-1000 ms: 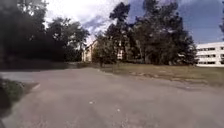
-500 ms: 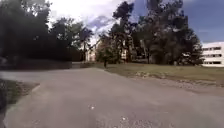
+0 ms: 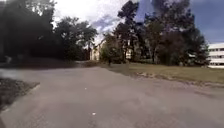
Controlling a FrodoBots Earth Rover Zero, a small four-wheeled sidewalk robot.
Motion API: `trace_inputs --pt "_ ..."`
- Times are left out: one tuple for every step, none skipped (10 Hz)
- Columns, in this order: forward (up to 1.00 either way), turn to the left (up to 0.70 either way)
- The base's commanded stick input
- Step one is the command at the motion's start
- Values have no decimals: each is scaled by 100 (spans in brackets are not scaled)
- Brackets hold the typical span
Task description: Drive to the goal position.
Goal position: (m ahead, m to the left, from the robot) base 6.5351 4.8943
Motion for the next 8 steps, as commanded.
trace_inputs --pt "45 27" --pt "45 27" --pt "45 27" --pt "45 27" --pt "45 27" --pt "45 27" --pt "45 27" --pt "45 27"
